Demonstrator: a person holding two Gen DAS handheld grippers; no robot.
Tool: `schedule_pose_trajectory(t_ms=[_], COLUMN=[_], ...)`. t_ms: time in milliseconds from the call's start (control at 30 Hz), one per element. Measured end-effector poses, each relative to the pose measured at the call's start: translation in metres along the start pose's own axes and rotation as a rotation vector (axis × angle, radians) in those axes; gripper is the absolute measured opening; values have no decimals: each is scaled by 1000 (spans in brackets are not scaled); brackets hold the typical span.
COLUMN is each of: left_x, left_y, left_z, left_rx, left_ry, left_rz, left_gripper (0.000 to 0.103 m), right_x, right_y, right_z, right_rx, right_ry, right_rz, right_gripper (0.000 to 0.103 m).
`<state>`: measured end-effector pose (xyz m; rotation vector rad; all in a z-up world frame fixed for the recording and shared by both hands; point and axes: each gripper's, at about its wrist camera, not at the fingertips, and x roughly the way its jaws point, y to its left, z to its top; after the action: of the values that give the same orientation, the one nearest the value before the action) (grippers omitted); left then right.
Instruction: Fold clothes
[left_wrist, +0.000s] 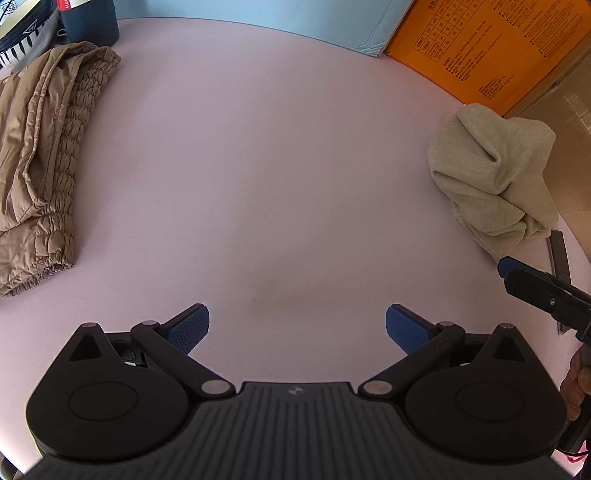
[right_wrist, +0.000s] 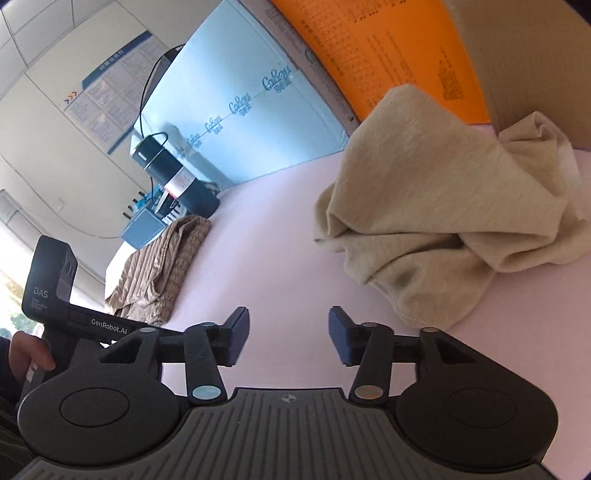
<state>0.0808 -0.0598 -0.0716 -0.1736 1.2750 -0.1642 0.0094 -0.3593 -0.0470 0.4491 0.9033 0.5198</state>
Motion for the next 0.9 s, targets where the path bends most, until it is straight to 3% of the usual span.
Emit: schedule_pose_trajectory(t_ms=[167,233,433,467,500,567,767,900], left_x=[17,21,24,24,24,23,14,10], left_y=[-4,-5,0,2,3,6,16,13], left_z=[6,8,10,10,10,10,12,10], left_rx=[22,23,7,1,-7,-23,-67,-64], left_ry=[38,43,36,35,32,26,3,12], left_rz=[-25,-27,-21,-18,-14,-7,2,-15], left_gripper=[103,103,103,103,103,103,103,103], right_x=[-21,-20,20,28,35,46,34,22], right_y=[3,3,-4,-7,-9,-6,35,47], right_z=[35,57,114,122,128,129,92,42], right_rx=[-53,-100,-281,-305,-323,-359,-421,-387], right_ry=[-211,-258,-199,-174,-144,-75,18,143], right_rz=[-117,-151,-282,-284,-277,-257,-66,34], right_gripper=[80,84,83,75,46,9,9,9])
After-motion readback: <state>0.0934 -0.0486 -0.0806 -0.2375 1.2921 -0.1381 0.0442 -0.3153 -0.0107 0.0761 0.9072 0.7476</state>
